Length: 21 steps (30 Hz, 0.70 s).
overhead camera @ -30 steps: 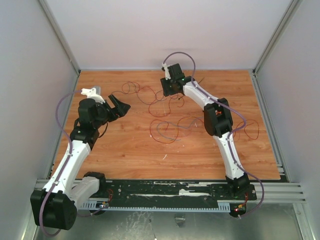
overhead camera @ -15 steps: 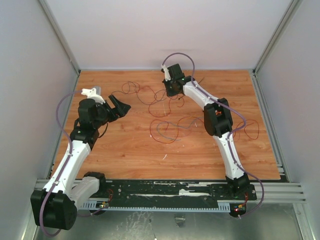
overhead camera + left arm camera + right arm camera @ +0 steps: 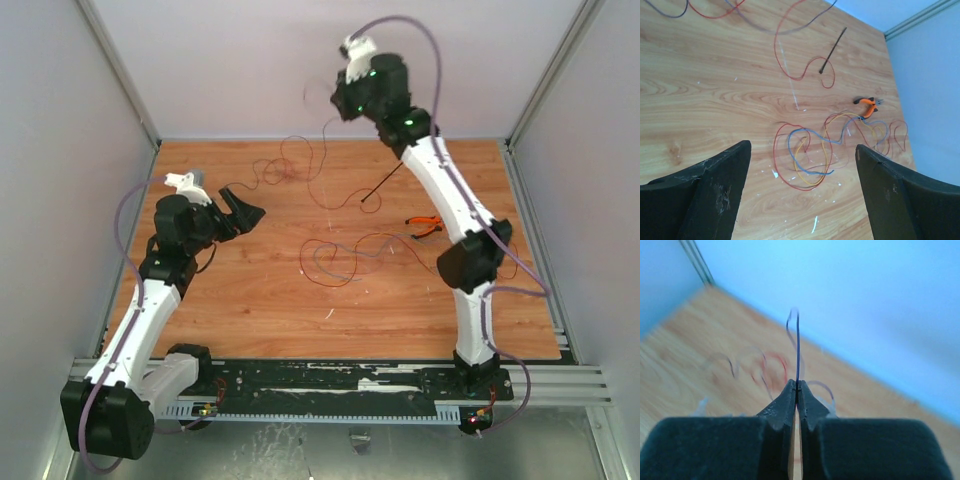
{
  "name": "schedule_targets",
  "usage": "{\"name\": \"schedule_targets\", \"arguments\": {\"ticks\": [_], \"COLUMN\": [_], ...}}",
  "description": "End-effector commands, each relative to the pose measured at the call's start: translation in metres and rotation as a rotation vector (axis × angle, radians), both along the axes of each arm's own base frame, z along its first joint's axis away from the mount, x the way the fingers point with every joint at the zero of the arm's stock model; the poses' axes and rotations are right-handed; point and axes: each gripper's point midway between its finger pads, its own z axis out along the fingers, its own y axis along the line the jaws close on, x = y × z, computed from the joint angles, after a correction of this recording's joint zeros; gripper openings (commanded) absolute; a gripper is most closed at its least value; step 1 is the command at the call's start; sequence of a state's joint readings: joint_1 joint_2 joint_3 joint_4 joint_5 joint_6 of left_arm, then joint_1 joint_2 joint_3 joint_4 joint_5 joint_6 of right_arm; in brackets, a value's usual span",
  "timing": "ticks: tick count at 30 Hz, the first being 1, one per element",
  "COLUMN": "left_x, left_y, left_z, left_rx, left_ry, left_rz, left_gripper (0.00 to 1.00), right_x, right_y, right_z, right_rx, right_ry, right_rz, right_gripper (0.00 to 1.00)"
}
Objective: Zip-tie the wires
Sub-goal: Pick up the cable at the center of the board.
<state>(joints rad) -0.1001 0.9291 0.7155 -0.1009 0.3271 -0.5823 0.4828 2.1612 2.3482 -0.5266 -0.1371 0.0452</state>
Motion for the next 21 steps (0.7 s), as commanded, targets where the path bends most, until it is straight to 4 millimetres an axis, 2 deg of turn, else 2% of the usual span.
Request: {"name": "schedule_targets", "arguments": {"ticks": [1, 5, 6, 8, 11, 17, 21], "left_x": [0.010, 0.019, 0.026, 0.031, 0.031, 0.013, 0.010], "left_y": [-0.006, -0.008, -0.011, -0.018, -0.035, -0.057, -0.060], "left_z": [0.046, 0.085, 0.088, 0.113, 0.151, 0.236, 0.277], "left_rx": [0.002, 0.001, -0.006, -0.049, -0.169, -0.462, -0.496], "left_ry": [-0.121, -0.205, -0.209, -0.256, -0.328, -0.468, -0.568], "left_rz": [-0.049, -0.063, -0.071, -0.105, -0.186, -0.342, -0.400], "left_gripper": [0.91, 0.91, 0.91, 0.92, 0.92, 0.93, 0.93], "right_x": [-0.046, -0.077, -0.083, -0.094, -0.100, -0.101, -0.110], "right_y": [-0.004, -0.011, -0.012, -0.012, -0.011, -0.007, 0.001], "right_z": [0.171, 0.227, 0.235, 0.246, 0.247, 0.234, 0.227], "right_rx": [0.216, 0.300, 0.314, 0.334, 0.336, 0.329, 0.326], "right_ry": [-0.376, -0.493, -0.508, -0.530, -0.528, -0.499, -0.476], "right_rz": [0.091, 0.134, 0.148, 0.179, 0.200, 0.221, 0.285], "right_gripper": [0.00, 0.00, 0.00, 0.00, 0.00, 0.00, 0.00]}}
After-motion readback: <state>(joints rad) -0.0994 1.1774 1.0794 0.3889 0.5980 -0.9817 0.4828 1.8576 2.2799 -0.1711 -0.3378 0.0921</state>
